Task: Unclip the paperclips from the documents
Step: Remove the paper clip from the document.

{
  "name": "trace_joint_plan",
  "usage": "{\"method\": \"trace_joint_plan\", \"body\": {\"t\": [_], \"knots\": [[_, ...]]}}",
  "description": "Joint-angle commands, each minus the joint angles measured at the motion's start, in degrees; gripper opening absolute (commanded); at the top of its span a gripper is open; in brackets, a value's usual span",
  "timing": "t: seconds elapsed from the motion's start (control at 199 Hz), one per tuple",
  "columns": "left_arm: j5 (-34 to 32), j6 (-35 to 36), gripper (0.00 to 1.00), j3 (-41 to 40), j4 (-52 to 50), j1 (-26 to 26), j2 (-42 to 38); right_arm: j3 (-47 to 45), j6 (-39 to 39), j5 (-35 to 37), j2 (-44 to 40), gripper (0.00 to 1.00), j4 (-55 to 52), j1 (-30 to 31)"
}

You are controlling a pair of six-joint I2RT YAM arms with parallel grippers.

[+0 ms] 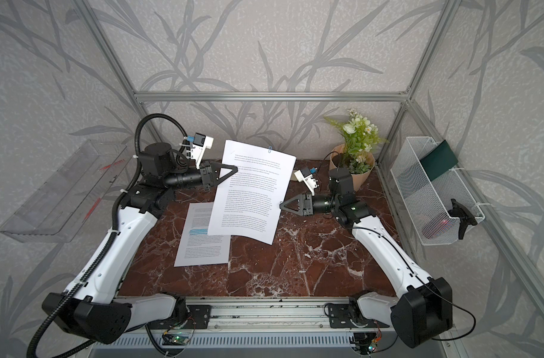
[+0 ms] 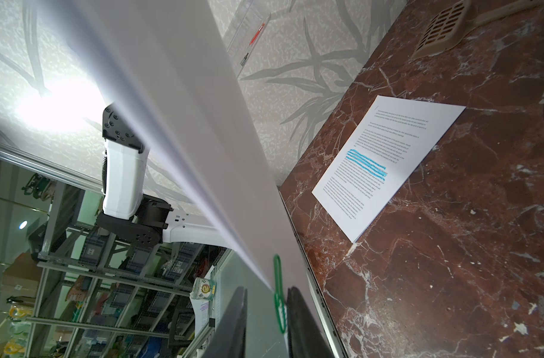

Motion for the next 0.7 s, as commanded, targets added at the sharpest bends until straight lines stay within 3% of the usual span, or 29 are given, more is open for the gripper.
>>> {"method": "trace_joint_plan", "body": {"t": [0.0,0.15,0.421,0.527,0.697], "knots": [[1.27,1.07,0.0,2.26,-0.11,0.38,-1.43,-0.41,-2.11,0.36,-1.35,0.19,-1.69,-0.01],[1.26,1.46,0.0,2.16,-0.8,0.39,-1.66,-0.69,-3.22,1.08,-2.13,0.1,-2.99,-0.04],[1.23,1.91,0.0,1.84,-1.35,0.48,-2.43,-0.34,-3.81,1.16,-2.51,0.1,-4.31,-0.3],[1.31,2.12,0.0,1.42,-1.74,0.48,-2.72,-0.3,-4.37,1.22,-2.77,0.17,-5.18,-0.48],[0.94,2.32,0.0,0.59,-1.88,0.57,-3.27,-0.41,-4.4,1.18,-3.13,0.17,-5.27,-0.65]]}}
